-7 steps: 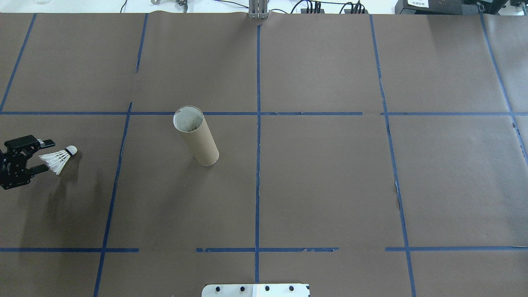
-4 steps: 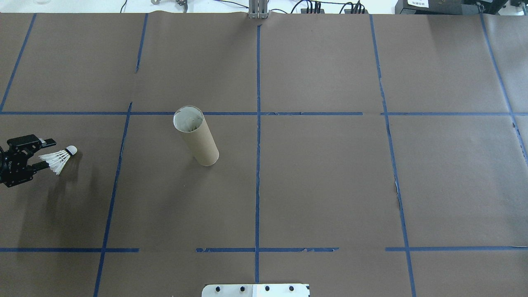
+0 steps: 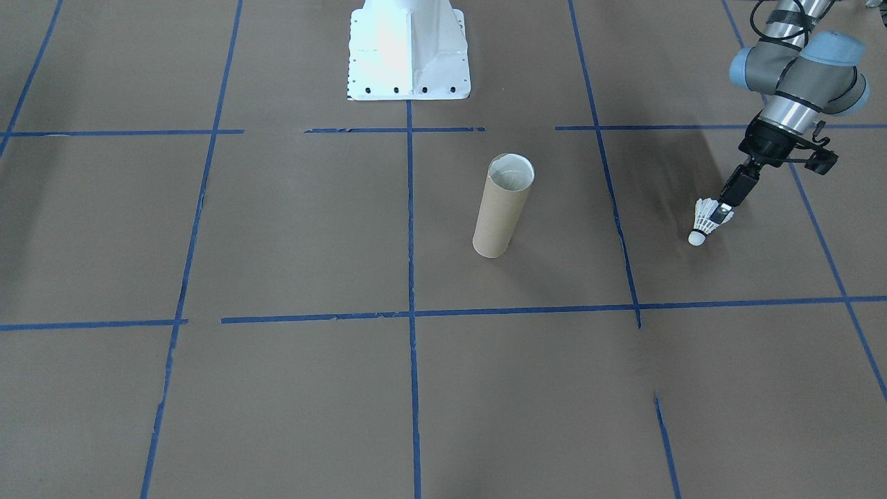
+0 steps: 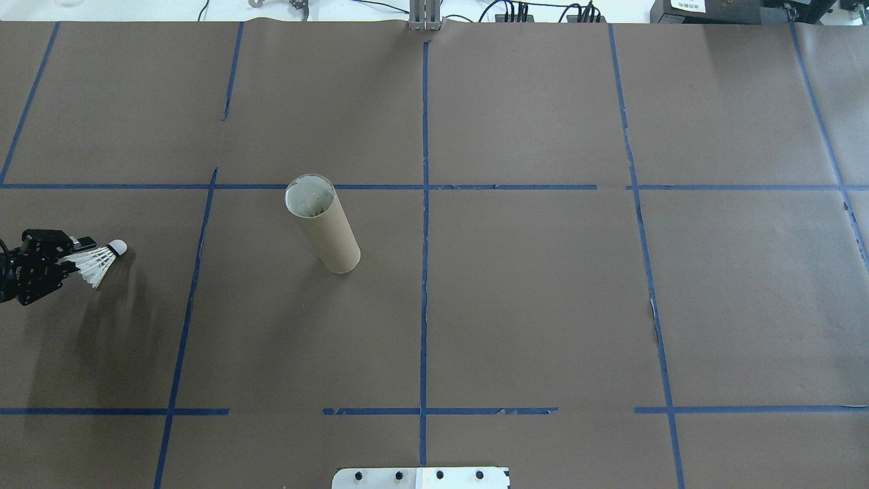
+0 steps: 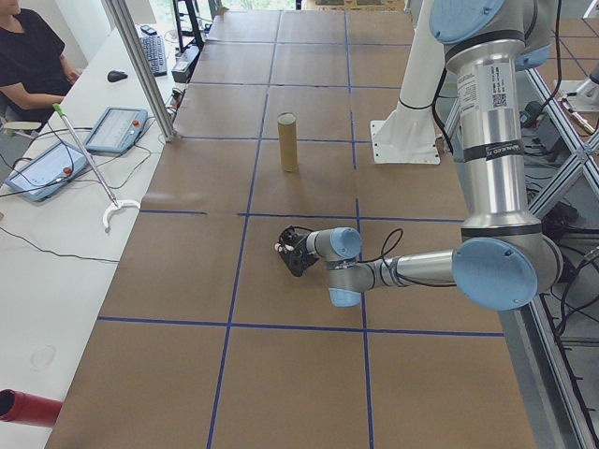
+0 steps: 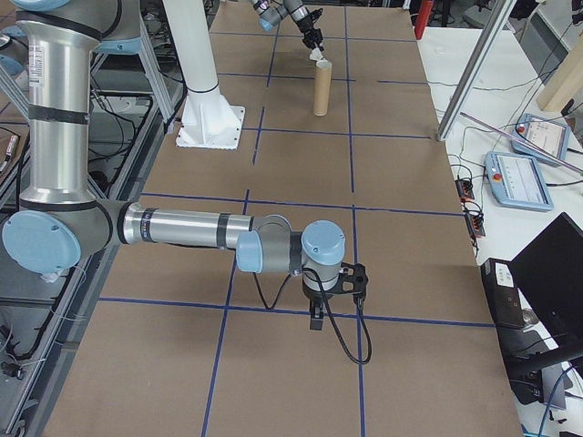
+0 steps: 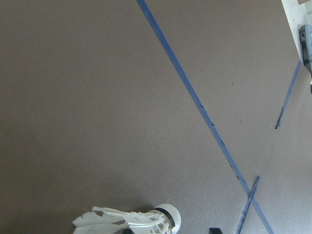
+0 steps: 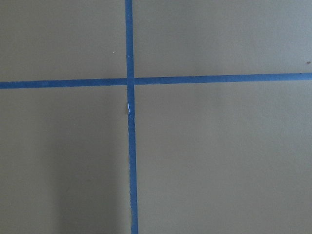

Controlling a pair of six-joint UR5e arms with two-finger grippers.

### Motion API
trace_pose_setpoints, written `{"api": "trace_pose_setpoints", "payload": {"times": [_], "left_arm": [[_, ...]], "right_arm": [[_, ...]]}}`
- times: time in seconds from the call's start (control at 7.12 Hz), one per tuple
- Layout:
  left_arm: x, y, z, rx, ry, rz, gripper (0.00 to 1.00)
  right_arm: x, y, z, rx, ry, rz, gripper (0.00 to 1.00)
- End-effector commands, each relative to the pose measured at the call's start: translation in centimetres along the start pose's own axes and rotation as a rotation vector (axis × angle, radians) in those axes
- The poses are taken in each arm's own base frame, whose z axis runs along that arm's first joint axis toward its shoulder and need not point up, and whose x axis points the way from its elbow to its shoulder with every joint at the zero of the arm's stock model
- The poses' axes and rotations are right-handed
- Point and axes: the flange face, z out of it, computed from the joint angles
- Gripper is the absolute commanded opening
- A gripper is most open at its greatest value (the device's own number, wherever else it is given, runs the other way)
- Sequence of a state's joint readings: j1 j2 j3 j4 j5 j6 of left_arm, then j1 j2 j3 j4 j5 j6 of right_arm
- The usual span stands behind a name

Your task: Collect badminton balls into bucket

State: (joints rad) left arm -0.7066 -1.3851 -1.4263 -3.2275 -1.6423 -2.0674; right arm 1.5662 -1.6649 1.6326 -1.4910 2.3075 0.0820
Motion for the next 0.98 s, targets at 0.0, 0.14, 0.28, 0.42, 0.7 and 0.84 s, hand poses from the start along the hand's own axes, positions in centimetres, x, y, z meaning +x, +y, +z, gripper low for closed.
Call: {"api": "trace_pose_setpoints", "payload": {"times": [0.0,0.14,0.28,0.42,0.7,0.84], "left_arm": [[-0.3,0.2,0.1,-0.005,-0.006,0.003,0.33],[-0.4,0.1,0.1,-0.004,-0.007,0.003,0.26],[-0.2,0.2,0.1,-0.007,-0.003,0.003,0.06],[0.1,0.4,0.0,-0.012,0.003,0.009,0.0],[1.9,2.1,-1.4,-0.11,0.016,0.022,0.0],[2.4,3.2,-3.1,-0.189,-0.009,0.026,0.0]], "right_arm": [[0.0,0.0,0.0,0.0,0.0,0.001,1.0],[0.0,0.0,0.0,0.0,0.0,0.001,1.0],[0.0,0.0,0.0,0.0,-0.001,-0.001,1.0],[0.0,0.0,0.0,0.0,0.0,0.001,1.0],[0.0,0.0,-0.1,0.002,-0.001,-0.001,1.0],[0.0,0.0,-0.1,0.002,0.0,-0.001,1.0]]}}
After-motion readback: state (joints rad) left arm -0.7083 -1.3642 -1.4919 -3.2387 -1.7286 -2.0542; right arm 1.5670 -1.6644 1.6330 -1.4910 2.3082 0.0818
